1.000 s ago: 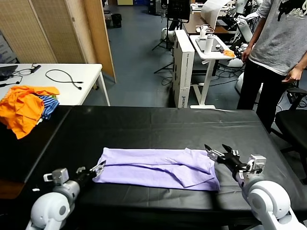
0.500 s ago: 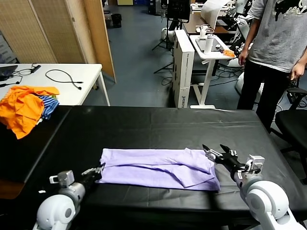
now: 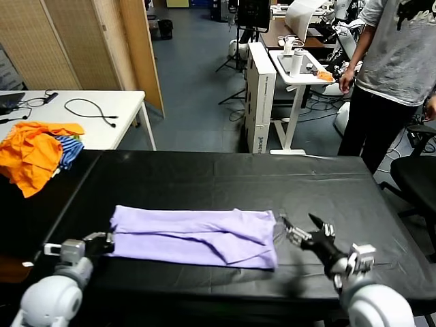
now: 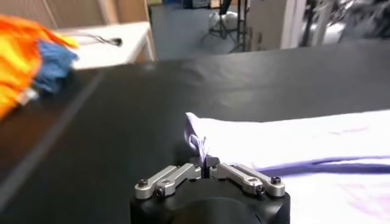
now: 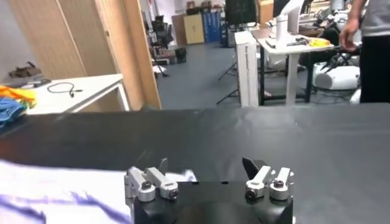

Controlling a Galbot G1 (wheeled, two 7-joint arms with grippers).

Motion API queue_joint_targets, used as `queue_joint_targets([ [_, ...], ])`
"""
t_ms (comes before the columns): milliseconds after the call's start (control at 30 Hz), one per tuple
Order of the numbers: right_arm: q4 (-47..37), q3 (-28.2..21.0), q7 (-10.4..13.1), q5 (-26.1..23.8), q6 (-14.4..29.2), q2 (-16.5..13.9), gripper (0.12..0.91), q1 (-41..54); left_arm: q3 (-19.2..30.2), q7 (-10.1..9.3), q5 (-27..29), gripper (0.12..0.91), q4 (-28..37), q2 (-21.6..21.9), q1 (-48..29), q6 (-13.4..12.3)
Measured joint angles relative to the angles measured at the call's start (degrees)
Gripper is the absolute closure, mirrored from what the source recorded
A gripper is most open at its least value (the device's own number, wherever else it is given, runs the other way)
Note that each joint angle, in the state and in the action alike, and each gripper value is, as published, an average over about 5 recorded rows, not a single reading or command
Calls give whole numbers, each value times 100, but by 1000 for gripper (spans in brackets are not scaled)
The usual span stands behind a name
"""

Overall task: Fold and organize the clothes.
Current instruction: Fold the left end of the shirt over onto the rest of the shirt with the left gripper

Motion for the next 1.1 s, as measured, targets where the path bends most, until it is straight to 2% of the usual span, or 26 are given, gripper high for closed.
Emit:
queue_joint_targets([
  [200, -87, -4, -9, -404, 266, 169, 118, -414, -352, -17, 333, 857, -149, 439, 189, -251],
  [267, -126, -31, -12, -495, 288, 209, 118, -460, -374, -63, 352, 857, -231, 462, 216, -236],
  [333, -152, -60, -13, -568, 294, 247, 118, -486, -354, -170, 182, 857, -347, 438, 226, -117],
  [433, -163, -85, -14, -641, 294, 297, 118, -517, -258, -449, -473, 857, -616, 312, 207, 212],
  [567, -176, -60, -19, -724, 301, 367, 118, -567, -22, -967, -1795, 857, -1083, 4, 96, 655],
  [667, -232, -40, -43, -818, 331, 443, 118, -597, 220, -1303, -2668, 857, -1386, -256, -21, 774],
  [733, -280, -40, -71, -897, 356, 507, 118, -609, 401, -1425, -3106, 857, -1522, -428, -105, 791],
  [867, -347, -40, -119, -1040, 398, 650, 118, -656, 802, -1485, -3548, 857, -1606, -771, -292, 765],
  [1100, -413, 30, -166, -1267, 551, 868, 118, -806, 1577, -1456, -3577, 857, -1329, -1276, -725, 701],
])
